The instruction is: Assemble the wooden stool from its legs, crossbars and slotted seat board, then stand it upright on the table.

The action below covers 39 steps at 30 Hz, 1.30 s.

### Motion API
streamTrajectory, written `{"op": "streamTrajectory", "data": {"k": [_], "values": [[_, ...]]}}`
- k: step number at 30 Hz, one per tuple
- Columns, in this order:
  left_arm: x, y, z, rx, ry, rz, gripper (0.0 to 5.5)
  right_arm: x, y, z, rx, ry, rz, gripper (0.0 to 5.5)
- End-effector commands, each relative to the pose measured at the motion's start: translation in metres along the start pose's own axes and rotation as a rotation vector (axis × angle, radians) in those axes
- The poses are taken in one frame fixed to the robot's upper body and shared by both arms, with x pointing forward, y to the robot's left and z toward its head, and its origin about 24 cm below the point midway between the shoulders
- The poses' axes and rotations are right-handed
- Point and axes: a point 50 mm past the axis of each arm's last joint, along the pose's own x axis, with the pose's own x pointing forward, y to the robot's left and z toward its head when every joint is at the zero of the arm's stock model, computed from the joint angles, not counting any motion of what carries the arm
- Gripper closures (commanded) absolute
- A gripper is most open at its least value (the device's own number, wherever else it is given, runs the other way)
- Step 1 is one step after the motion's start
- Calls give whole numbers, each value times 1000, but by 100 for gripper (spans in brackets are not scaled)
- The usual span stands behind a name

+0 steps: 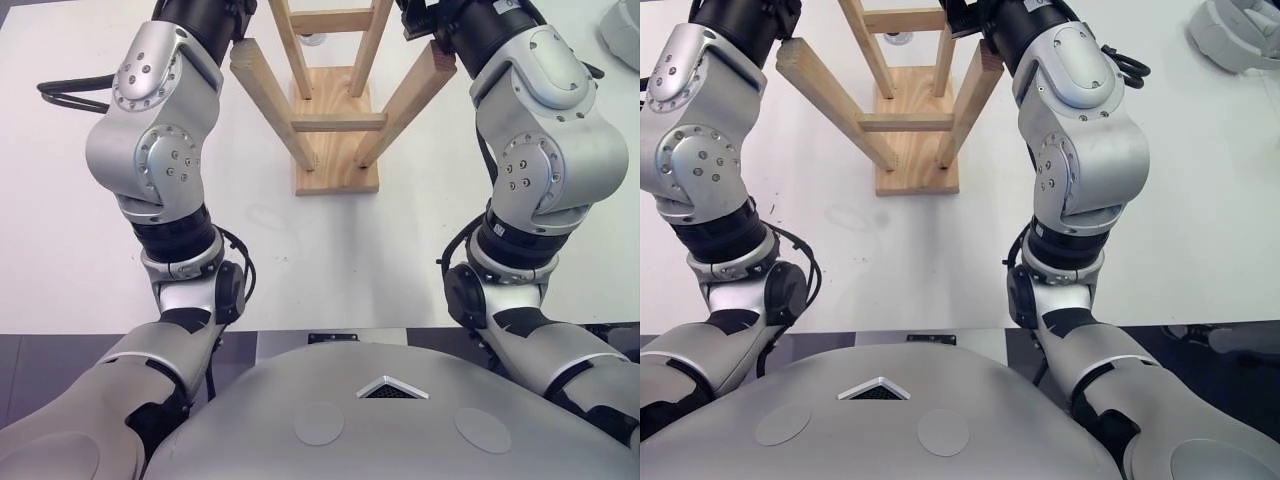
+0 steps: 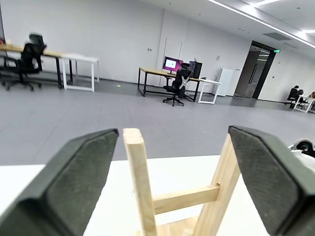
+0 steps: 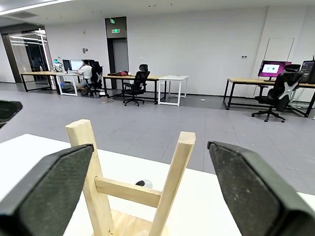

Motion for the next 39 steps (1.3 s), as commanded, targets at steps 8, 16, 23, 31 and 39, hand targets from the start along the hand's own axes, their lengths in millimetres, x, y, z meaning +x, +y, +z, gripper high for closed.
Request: {"op": "streamTrajectory", "data": {"k": [8,16,23,31,39], "values": [[0,27,22,74,-98,64,135,5,-9,23,8,-145,-66,117],[-25,71,23,120,-64,194,135,-15,-26,59,-98,-347,-116,117],[-53,68,-53,229,213,265,135,-26,42,57,-566,-362,147,117],[-57,58,-96,264,338,245,135,-9,53,-4,-933,-131,218,117],[-49,53,-88,222,293,245,135,-15,47,-87,-1246,250,433,117]]}}
